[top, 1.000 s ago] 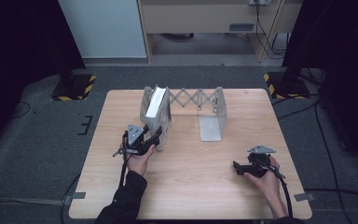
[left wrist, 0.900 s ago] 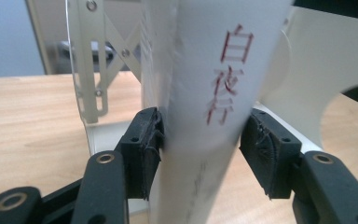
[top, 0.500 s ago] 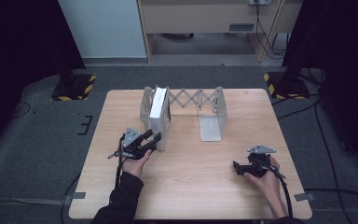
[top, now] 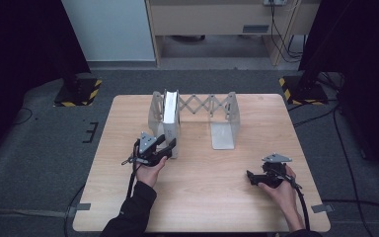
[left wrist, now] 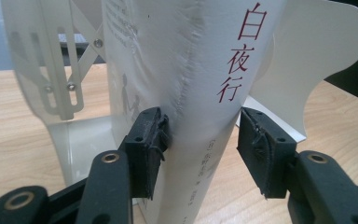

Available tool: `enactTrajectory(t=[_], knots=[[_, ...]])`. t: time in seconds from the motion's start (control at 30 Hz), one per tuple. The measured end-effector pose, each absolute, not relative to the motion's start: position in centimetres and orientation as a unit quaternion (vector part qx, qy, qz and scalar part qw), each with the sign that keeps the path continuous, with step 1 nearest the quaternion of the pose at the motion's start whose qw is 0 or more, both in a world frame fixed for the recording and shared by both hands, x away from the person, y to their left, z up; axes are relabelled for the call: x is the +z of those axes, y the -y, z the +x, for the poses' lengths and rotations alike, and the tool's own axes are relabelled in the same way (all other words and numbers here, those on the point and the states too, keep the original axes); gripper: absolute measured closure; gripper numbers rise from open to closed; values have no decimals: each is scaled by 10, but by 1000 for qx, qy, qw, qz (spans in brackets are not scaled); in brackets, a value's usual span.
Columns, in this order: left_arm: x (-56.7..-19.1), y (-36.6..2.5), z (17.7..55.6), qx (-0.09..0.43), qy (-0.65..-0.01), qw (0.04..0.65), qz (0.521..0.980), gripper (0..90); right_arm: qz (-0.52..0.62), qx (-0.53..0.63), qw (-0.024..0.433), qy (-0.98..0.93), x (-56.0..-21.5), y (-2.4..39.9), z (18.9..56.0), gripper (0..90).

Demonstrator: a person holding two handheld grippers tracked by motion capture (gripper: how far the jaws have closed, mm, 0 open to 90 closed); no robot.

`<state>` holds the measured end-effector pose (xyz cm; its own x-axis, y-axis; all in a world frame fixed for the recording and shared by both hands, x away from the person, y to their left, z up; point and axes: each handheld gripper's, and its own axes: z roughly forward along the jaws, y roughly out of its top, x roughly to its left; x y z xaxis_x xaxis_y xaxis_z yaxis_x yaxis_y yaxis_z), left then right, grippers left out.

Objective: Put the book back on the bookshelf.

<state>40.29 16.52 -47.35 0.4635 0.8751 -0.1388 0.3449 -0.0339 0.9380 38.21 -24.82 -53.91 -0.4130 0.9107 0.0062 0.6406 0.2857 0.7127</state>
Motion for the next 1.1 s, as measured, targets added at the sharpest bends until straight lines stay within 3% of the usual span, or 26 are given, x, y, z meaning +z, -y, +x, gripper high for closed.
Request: enactTrajectory(t=[0.6, 1.1], knots=[[-469, -160, 434, 261, -454, 508, 684, 489, 500, 326, 207, -775, -539, 248, 382, 49], [-468, -161, 432, 255, -461, 506, 683, 474, 500, 326, 207, -775, -539, 248, 382, 49]])
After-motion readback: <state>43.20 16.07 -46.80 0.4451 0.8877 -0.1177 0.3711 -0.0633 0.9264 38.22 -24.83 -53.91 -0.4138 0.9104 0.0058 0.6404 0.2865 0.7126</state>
